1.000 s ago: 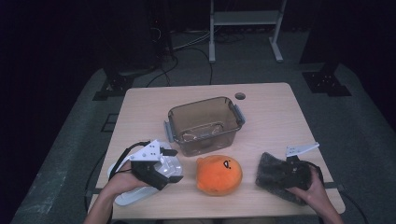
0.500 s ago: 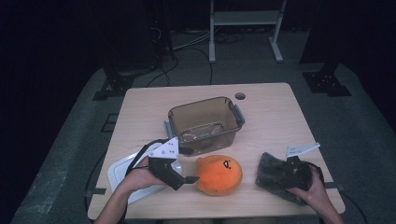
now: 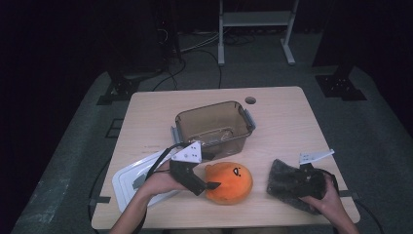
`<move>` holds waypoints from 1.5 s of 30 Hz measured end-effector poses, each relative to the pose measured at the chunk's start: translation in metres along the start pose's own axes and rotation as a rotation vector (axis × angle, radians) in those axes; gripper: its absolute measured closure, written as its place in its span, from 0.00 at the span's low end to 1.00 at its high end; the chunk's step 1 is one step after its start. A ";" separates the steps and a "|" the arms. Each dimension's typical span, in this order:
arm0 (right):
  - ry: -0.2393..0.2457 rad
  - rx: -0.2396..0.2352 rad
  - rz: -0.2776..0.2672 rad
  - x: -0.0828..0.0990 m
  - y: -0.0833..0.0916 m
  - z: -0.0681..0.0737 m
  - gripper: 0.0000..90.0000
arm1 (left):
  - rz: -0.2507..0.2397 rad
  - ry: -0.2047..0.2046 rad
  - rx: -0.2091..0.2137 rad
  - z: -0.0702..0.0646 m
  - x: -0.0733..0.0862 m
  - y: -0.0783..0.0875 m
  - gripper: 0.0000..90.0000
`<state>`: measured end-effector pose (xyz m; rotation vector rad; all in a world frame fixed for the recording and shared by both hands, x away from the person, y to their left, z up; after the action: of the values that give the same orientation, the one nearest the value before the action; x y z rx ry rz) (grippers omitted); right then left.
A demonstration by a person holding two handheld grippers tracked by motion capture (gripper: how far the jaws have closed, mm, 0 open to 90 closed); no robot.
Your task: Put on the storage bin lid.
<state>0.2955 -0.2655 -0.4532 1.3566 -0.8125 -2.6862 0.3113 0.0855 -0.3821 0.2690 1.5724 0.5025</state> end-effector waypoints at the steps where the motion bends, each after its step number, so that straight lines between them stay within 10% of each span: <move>1: -0.002 0.000 0.000 0.000 0.000 0.000 0.29 | -0.001 0.003 0.001 0.001 0.000 -0.002 0.11; 17: -0.001 -0.002 0.001 0.000 0.000 -0.001 0.29 | 0.008 -0.007 0.018 0.007 0.002 -0.024 0.16; 24: -0.002 0.000 -0.003 0.000 0.001 -0.001 0.29 | 0.007 -0.025 0.040 0.008 0.002 -0.031 0.34; 45: 0.002 -0.001 -0.003 0.001 0.002 0.000 0.30 | 0.045 0.047 0.083 0.016 0.017 -0.054 0.55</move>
<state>0.2946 -0.2674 -0.4531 1.3613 -0.8097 -2.6859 0.3332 0.0492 -0.4228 0.3587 1.6382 0.4821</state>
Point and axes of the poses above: each handheld gripper's, and its own axes: y roughly backward along the jaws, x roughly out of its underside, z roughly to its left, the point moved 2 cm from there along -y, roughly forward along the jaws, and after that the axes turned 4 degrees about -z, right-handed, at the moved point
